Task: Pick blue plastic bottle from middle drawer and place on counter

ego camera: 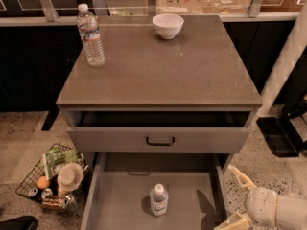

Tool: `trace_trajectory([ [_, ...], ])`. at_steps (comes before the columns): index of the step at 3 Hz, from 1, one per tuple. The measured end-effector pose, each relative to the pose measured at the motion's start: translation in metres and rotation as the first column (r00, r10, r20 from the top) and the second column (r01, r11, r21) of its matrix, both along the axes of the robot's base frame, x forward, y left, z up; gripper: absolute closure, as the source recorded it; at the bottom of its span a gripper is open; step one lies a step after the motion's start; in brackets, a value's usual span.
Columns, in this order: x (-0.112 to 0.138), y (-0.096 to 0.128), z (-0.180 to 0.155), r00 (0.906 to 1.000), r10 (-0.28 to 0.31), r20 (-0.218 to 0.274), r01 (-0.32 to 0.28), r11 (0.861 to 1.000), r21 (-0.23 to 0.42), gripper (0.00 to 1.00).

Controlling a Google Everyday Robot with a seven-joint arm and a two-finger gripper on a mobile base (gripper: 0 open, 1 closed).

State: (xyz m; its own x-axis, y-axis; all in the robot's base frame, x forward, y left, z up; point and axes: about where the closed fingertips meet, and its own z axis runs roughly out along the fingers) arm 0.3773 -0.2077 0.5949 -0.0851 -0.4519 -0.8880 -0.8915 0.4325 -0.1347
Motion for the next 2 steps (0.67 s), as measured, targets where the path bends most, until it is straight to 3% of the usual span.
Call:
trace_trajectory([
  [2, 0.022, 0.059, -0.081, 0.9976, 0.067, -0.017, -0.063, 0.985, 0.163, 0.00],
])
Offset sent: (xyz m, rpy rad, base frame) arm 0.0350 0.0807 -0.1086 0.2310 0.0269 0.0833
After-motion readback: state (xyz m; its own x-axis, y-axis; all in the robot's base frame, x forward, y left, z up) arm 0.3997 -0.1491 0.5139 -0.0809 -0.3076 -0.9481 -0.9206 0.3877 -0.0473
